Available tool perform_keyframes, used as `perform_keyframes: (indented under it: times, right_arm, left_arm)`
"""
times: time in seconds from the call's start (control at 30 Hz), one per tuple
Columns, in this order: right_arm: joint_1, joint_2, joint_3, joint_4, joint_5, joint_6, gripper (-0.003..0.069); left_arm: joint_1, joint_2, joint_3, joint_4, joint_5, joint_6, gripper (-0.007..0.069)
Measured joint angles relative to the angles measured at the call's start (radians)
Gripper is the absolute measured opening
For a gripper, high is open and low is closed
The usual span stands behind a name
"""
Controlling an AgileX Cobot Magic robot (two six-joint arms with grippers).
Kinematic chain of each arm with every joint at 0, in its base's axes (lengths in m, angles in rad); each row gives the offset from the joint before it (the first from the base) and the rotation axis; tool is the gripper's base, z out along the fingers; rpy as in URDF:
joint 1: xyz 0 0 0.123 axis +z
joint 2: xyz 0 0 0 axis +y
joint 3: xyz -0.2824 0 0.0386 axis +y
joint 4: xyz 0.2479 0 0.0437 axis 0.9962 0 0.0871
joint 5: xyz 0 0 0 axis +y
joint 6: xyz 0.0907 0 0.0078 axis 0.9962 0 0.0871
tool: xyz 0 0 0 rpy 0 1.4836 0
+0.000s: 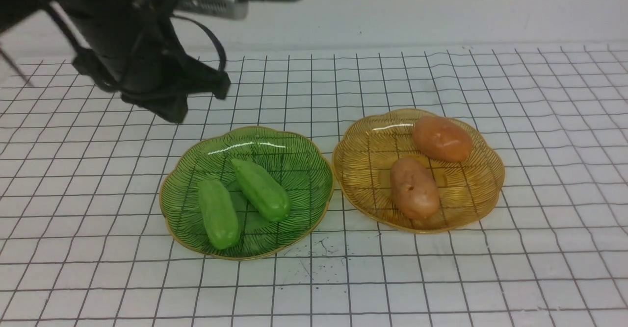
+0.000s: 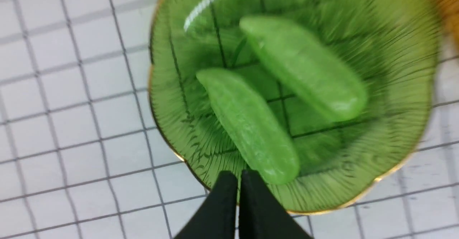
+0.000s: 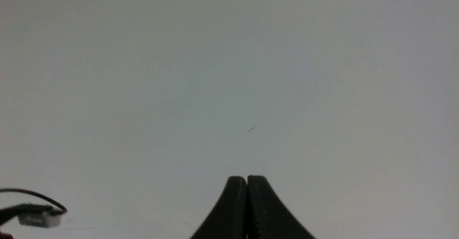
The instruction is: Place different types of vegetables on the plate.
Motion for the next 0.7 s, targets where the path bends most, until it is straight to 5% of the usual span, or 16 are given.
perform_keyframes:
  times: [0.23, 0.7]
  right_arm:
    - [0.0, 0.0, 0.0, 0.0, 0.0, 0.002, -0.0015]
    - [0.0, 0.0, 0.0, -0.002, 0.0, 0.003, -0.0015]
  left_arm:
    - [0.0, -0.295, 0.067, 0.0, 0.004, 0.0, -0.0008]
    - [0.0, -1.188, 0.8, 0.0, -0.318, -0.01, -0.0008]
